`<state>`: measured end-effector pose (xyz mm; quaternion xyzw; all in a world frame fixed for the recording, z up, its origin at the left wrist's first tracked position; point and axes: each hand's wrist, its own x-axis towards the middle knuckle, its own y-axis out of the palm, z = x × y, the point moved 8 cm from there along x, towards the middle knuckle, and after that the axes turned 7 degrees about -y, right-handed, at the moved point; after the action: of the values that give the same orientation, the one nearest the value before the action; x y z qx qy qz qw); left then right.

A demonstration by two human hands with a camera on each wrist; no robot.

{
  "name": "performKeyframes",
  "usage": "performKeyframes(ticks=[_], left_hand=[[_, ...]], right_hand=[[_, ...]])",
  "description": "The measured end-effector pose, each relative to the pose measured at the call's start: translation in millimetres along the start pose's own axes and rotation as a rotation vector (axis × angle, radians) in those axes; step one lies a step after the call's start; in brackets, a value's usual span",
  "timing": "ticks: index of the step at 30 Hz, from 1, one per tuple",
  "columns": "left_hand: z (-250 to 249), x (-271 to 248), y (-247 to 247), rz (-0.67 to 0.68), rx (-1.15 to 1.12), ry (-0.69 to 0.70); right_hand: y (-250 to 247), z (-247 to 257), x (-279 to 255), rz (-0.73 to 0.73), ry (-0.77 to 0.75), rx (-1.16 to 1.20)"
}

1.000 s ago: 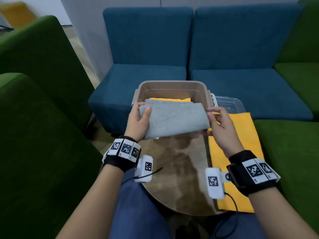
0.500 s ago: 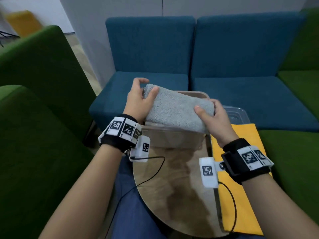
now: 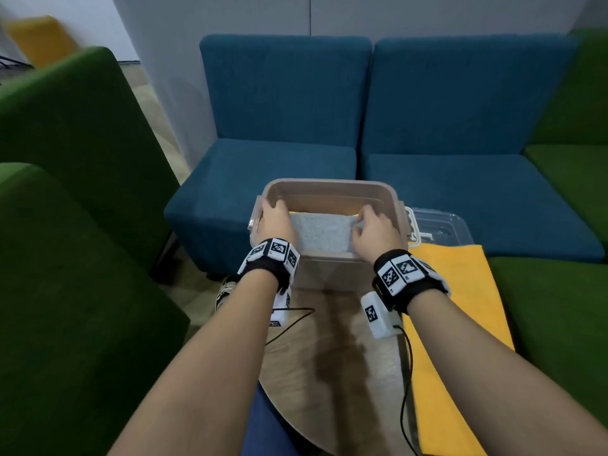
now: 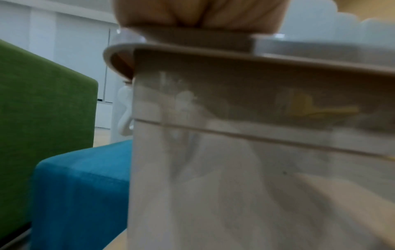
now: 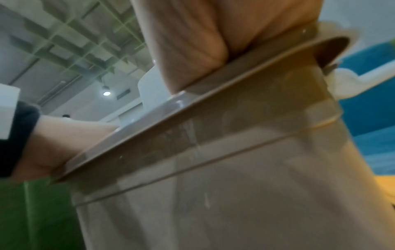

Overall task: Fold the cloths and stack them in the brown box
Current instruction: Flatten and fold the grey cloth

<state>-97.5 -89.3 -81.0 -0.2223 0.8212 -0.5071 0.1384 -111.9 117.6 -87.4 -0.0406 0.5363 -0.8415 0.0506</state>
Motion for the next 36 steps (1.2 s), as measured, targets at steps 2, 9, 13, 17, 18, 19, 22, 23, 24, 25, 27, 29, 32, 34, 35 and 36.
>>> performKeyframes(ticks=[2, 9, 13, 17, 18, 19, 22, 23, 24, 25, 27, 29, 32, 34, 35, 36], left_hand=[[-4.7, -1.2, -6.4, -0.050, 0.018, 0.034], [-36.8, -36.3, 36.2, 0.324, 0.209, 0.529], [-10.1, -30.4, 47.2, 0.540, 0.435, 0.334], [-3.3, -25.1, 51.2, 0.618, 0.470, 0.233], [-2.7, -24.6, 52.5, 0.633, 0.484, 0.213], [-2.3, -23.8, 53.5, 0.642, 0.492, 0.193], [-4.2, -21.0, 55.0, 0.658, 0.486, 0.164], [-5.0, -20.7, 54.6, 0.658, 0.486, 0.163], [-5.8, -20.4, 53.7, 0.654, 0.484, 0.165], [-6.3, -20.2, 52.3, 0.648, 0.481, 0.166], [-8.2, -19.9, 48.3, 0.620, 0.483, 0.184], [-12.2, -19.5, 44.4, 0.560, 0.487, 0.229], [-16.0, -21.6, 38.9, 0.454, 0.488, 0.289], [-14.1, -21.8, 39.4, 0.418, 0.471, 0.286], [-12.5, -21.0, 39.9, 0.413, 0.463, 0.270], [-10.5, -20.3, 41.1, 0.421, 0.456, 0.247]], right_hand=[[3.6, -2.4, 2.9, 0.038, 0.035, -0.058], [11.0, 9.9, 9.8, 0.155, -0.113, 0.106], [22.8, 4.7, 2.0, 0.406, -0.011, 0.233], [25.3, 9.4, 1.7, 0.486, 0.001, 0.158], [26.9, 10.1, 1.7, 0.515, 0.004, 0.135], [28.5, 10.4, 2.0, 0.539, 0.006, 0.116], [31.0, 9.9, 4.1, 0.563, 0.017, 0.093], [32.1, 9.5, 5.4, 0.560, 0.021, 0.103], [33.8, 9.0, 7.0, 0.548, 0.023, 0.119], [34.4, 9.0, 8.8, 0.522, 0.014, 0.119], [24.7, 13.2, 12.3, 0.381, -0.075, 0.023], [8.6, 22.7, 8.9, 0.178, -0.224, -0.070], [16.3, 28.0, -10.7, 0.261, -0.290, -0.117], [28.3, 20.5, -20.2, 0.376, -0.216, -0.184], [31.2, 17.8, -20.4, 0.412, -0.184, -0.203], [33.9, 15.9, -19.8, 0.457, -0.156, -0.209]])
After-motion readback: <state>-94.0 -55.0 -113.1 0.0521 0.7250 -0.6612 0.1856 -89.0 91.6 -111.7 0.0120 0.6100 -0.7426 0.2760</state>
